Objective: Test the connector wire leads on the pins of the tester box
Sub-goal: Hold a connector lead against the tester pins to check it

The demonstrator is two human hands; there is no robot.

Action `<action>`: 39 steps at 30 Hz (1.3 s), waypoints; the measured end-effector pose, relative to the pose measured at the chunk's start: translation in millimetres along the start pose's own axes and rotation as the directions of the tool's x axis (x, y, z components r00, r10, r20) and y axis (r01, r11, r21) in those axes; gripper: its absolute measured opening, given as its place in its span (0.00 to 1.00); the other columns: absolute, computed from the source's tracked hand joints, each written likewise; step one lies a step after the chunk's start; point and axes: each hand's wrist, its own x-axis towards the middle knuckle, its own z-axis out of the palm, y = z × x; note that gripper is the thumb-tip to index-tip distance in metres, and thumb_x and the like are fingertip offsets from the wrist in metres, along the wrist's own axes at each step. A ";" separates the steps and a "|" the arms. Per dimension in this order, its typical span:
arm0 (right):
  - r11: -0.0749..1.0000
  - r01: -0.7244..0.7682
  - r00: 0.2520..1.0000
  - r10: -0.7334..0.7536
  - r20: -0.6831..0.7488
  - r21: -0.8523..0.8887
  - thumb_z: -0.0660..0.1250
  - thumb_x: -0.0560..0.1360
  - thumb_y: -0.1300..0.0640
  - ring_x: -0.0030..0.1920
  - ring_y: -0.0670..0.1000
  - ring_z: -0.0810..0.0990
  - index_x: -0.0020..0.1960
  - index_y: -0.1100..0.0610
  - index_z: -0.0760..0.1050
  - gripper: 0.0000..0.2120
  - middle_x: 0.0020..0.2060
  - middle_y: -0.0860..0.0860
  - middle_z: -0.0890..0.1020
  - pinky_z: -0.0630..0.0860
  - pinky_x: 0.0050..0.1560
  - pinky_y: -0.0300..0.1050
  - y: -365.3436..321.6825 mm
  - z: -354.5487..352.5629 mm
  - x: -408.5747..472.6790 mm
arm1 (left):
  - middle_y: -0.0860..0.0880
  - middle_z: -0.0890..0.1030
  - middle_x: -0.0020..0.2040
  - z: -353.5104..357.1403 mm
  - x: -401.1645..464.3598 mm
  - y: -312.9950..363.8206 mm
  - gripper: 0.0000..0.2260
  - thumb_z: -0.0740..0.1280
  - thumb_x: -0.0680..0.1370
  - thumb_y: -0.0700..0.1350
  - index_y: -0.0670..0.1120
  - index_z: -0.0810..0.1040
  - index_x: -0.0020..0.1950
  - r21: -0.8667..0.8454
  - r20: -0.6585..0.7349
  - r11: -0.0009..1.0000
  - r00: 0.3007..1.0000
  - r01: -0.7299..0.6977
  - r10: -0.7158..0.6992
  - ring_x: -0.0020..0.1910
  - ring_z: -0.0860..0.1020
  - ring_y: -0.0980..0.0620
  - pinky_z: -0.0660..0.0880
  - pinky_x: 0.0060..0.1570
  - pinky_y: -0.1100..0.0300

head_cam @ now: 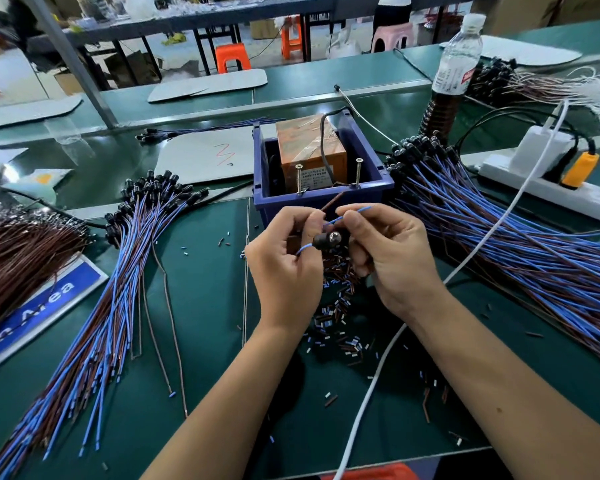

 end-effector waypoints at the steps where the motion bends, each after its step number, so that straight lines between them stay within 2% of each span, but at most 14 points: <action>1: 1.000 0.012 1.000 -0.013 0.008 0.021 0.71 0.76 0.57 0.24 0.47 0.71 0.50 0.61 0.83 0.08 0.37 0.59 0.83 0.67 0.22 0.37 -1.3 -1.6 1.0 | 0.52 0.85 0.40 -0.1 0.3 0.8 0.06 0.68 0.82 0.39 0.43 0.82 0.46 0.016 -0.061 1.000 0.998 -0.026 0.027 0.37 0.83 0.55 0.75 0.38 0.63; 2: 0.999 0.027 0.999 -0.027 0.020 0.040 0.69 0.79 0.57 0.24 0.47 0.72 0.51 0.61 0.80 0.07 0.44 0.59 0.86 0.68 0.22 0.37 -3.0 -4.0 2.3 | 0.53 0.86 0.41 -0.5 1.0 1.0 0.06 0.67 0.83 0.40 0.43 0.82 0.47 0.033 -0.116 0.998 0.992 -0.051 0.054 0.36 0.82 0.56 0.73 0.37 0.67; 4: 0.997 0.062 0.998 -0.063 0.028 0.040 0.66 0.82 0.59 0.24 0.48 0.74 0.51 0.60 0.77 0.05 0.52 0.58 0.87 0.69 0.23 0.36 -5.9 -8.1 5.2 | 0.54 0.86 0.39 -1.8 3.5 0.2 0.05 0.66 0.85 0.42 0.44 0.80 0.51 0.029 -0.184 0.997 0.980 -0.074 0.079 0.33 0.81 0.55 0.71 0.35 0.65; 6: 0.993 0.110 0.994 -0.111 -0.016 -0.029 0.67 0.82 0.59 0.23 0.48 0.73 0.51 0.59 0.77 0.03 0.48 0.57 0.88 0.68 0.24 0.36 -6.9 -11.9 7.3 | 0.53 0.86 0.36 -2.7 5.2 -1.3 0.05 0.64 0.85 0.45 0.46 0.79 0.57 -0.005 -0.205 0.998 0.977 -0.061 0.059 0.32 0.83 0.51 0.70 0.33 0.60; 10: 0.937 0.212 0.953 -0.261 -0.154 -0.277 0.71 0.81 0.61 0.24 0.50 0.73 0.53 0.59 0.78 0.03 0.41 0.56 0.87 0.71 0.26 0.40 -4.6 -16.0 8.9 | 0.54 0.85 0.34 -0.3 2.9 -2.3 0.08 0.63 0.85 0.46 0.49 0.78 0.63 0.033 -0.188 0.999 0.982 -0.007 0.013 0.25 0.76 0.51 0.67 0.30 0.61; 14: 0.787 0.292 0.861 -0.463 -0.209 -0.544 0.71 0.81 0.59 0.29 0.47 0.79 0.50 0.56 0.83 0.03 0.36 0.49 0.85 0.75 0.33 0.40 -3.0 -14.0 9.5 | 0.54 0.84 0.32 2.1 0.9 -3.1 0.09 0.63 0.85 0.45 0.48 0.78 0.64 0.041 -0.182 0.998 0.983 0.040 -0.032 0.23 0.72 0.53 0.66 0.30 0.61; 17: 0.684 0.312 0.816 -0.548 -0.182 -0.659 0.70 0.81 0.59 0.36 0.46 0.83 0.49 0.57 0.84 0.04 0.36 0.46 0.85 0.76 0.40 0.37 -3.9 -8.3 11.1 | 0.54 0.84 0.32 2.6 0.1 -2.6 0.11 0.62 0.85 0.44 0.48 0.79 0.65 0.046 -0.180 0.996 0.982 0.074 -0.064 0.23 0.70 0.53 0.66 0.29 0.60; 20: 0.650 0.331 0.802 -0.575 -0.159 -0.684 0.70 0.81 0.60 0.36 0.46 0.83 0.49 0.57 0.84 0.04 0.36 0.45 0.84 0.76 0.40 0.35 -5.4 -5.5 11.8 | 0.55 0.85 0.32 2.5 -0.7 -2.3 0.11 0.62 0.85 0.43 0.48 0.80 0.65 0.036 -0.181 0.996 0.981 0.082 -0.074 0.23 0.70 0.52 0.69 0.28 0.56; 25: 0.635 0.330 0.802 -0.579 -0.147 -0.699 0.71 0.81 0.60 0.36 0.47 0.83 0.48 0.58 0.85 0.05 0.35 0.46 0.84 0.77 0.39 0.38 -6.5 -5.3 11.2 | 0.54 0.85 0.33 2.6 -1.0 -1.9 0.11 0.62 0.85 0.41 0.47 0.82 0.63 0.015 -0.179 0.996 0.981 0.085 -0.081 0.23 0.69 0.53 0.69 0.29 0.57; 30: 0.630 0.334 0.804 -0.578 -0.137 -0.701 0.71 0.81 0.60 0.36 0.47 0.84 0.49 0.59 0.85 0.05 0.36 0.47 0.85 0.79 0.40 0.39 -7.5 -4.8 10.9 | 0.51 0.84 0.32 2.8 -0.7 1.6 0.11 0.62 0.85 0.39 0.45 0.82 0.62 -0.022 -0.183 0.996 0.979 0.092 -0.094 0.26 0.74 0.41 0.71 0.33 0.56; 34: 0.619 0.336 0.802 -0.583 -0.129 -0.710 0.71 0.81 0.60 0.36 0.47 0.84 0.49 0.59 0.85 0.05 0.36 0.46 0.85 0.80 0.40 0.40 -7.9 -5.1 11.0 | 0.50 0.84 0.31 2.6 -0.8 3.6 0.12 0.61 0.85 0.38 0.44 0.82 0.62 -0.033 -0.180 0.995 0.979 0.093 -0.097 0.25 0.72 0.41 0.70 0.31 0.52; 37: 0.616 0.329 0.796 -0.589 -0.140 -0.716 0.71 0.81 0.60 0.36 0.47 0.84 0.48 0.58 0.85 0.05 0.36 0.45 0.84 0.80 0.39 0.41 -8.0 -4.8 11.0 | 0.50 0.83 0.31 2.6 -0.5 4.2 0.12 0.61 0.85 0.37 0.43 0.82 0.62 -0.051 -0.180 0.994 0.978 0.095 -0.103 0.26 0.75 0.40 0.71 0.33 0.54; 39: 0.618 0.322 0.790 -0.593 -0.157 -0.718 0.71 0.80 0.60 0.36 0.47 0.84 0.48 0.57 0.84 0.05 0.36 0.46 0.84 0.80 0.39 0.41 -8.1 -5.5 11.3 | 0.50 0.83 0.31 2.6 -0.4 5.1 0.12 0.61 0.85 0.37 0.43 0.82 0.62 -0.053 -0.190 0.995 0.977 0.089 -0.098 0.27 0.75 0.41 0.72 0.34 0.61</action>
